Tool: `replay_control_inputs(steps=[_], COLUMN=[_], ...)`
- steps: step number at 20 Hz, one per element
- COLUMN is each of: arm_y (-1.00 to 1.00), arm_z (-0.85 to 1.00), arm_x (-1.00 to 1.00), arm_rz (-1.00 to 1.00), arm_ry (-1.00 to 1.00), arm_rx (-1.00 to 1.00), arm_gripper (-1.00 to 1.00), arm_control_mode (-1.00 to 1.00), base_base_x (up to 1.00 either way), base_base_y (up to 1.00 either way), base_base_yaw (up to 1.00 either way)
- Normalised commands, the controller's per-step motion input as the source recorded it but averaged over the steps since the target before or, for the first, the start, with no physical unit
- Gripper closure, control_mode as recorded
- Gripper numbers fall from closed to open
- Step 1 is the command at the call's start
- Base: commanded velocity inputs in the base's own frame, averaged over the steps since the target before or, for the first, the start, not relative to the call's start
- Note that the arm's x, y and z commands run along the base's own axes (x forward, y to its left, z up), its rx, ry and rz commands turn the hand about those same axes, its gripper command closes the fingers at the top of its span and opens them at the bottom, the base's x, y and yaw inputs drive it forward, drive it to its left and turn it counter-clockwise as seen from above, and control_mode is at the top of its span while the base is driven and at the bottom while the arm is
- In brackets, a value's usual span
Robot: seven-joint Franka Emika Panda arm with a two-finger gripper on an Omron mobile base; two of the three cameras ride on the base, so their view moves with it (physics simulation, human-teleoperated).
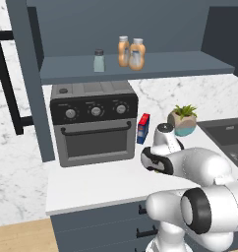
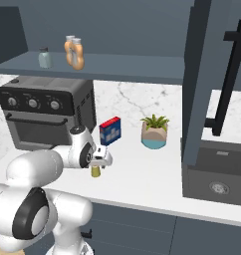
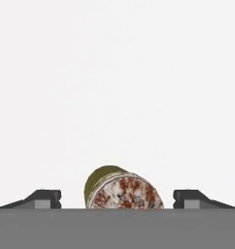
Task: Put the shaker and condiment bottle from the counter next to their counterparts in the cabinet.
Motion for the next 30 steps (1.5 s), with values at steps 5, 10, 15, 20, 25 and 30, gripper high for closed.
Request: replay_control_inputs(steps=[5, 10, 15, 20, 25, 30], arm_y=[-0.25, 0.0, 0.0, 0.07, 0.1, 0.02], arm_z=[-0.16, -0.06, 0.09, 0.41, 0.69, 0.74], arm_x=[0.0, 0.0, -0.03, -0.08, -0.07, -0.05], arm_rz=[0.0, 0.0, 0.0, 0.05, 0.12, 0.16], arm_ry=[0.0, 0.0, -0.03, -0.08, -0.06, -0.01], arm_rx=[0.04, 0.0, 0.01, -0.03, -0.03, 0.0], arm_gripper=[1.0, 1.0, 1.0, 1.0, 1.0, 1.0], arm_control_mode=[-1.0, -1.0, -1.0, -1.0, -1.0, -1.0], base_base_x=[0.0, 0.0, 0.0, 0.0, 0.0, 0.0], base_base_y=[0.0, 0.0, 0.0, 0.0, 0.0, 0.0], base_base_yaw=[0.0, 0.0, 0.0, 0.0, 0.0, 0.0])
